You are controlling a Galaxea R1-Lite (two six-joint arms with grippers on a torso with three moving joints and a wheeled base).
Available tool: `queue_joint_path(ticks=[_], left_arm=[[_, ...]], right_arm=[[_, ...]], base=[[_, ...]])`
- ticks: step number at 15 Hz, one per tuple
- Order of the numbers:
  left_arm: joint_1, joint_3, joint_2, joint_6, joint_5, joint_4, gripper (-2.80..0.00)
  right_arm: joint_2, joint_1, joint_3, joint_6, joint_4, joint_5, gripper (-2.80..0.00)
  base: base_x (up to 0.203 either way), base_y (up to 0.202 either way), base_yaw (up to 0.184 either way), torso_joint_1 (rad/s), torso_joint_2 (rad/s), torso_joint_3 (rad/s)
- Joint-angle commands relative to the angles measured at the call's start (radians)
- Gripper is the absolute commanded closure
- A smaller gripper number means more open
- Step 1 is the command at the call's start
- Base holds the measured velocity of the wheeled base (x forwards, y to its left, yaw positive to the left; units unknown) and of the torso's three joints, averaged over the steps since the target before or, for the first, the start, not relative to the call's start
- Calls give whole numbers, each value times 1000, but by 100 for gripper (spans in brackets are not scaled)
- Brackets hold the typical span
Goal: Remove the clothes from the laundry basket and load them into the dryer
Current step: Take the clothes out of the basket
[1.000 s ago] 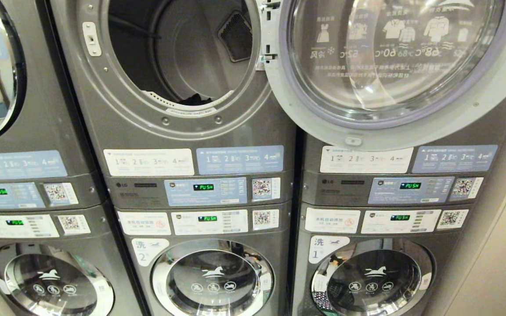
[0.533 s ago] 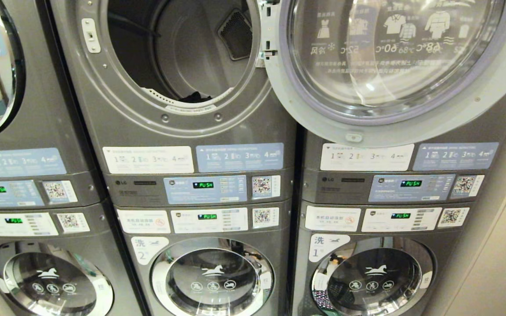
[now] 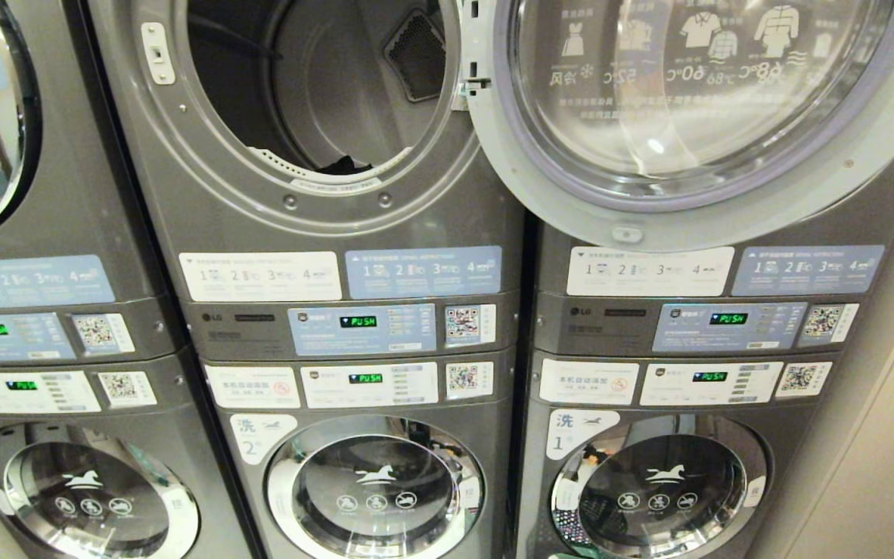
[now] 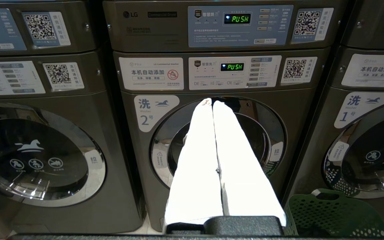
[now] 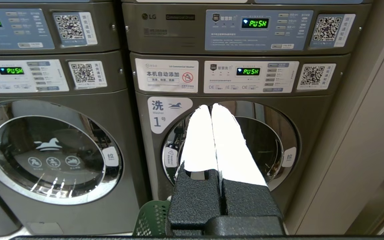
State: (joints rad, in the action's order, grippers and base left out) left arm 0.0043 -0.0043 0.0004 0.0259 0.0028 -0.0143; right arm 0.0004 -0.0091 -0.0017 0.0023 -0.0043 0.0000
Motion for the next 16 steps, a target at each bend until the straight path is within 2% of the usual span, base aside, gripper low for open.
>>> queue_joint_path(ticks=[1,16], left_arm=[[0,0,0,0,1,0,0],[0,1,0,6,-1,0,0]], right_arm=[[0,0,0,1,0,0,0],[0,0,0,2,0,0,0]], base=[[0,0,0,-80,188,101],[0,0,0,-111,245,132]])
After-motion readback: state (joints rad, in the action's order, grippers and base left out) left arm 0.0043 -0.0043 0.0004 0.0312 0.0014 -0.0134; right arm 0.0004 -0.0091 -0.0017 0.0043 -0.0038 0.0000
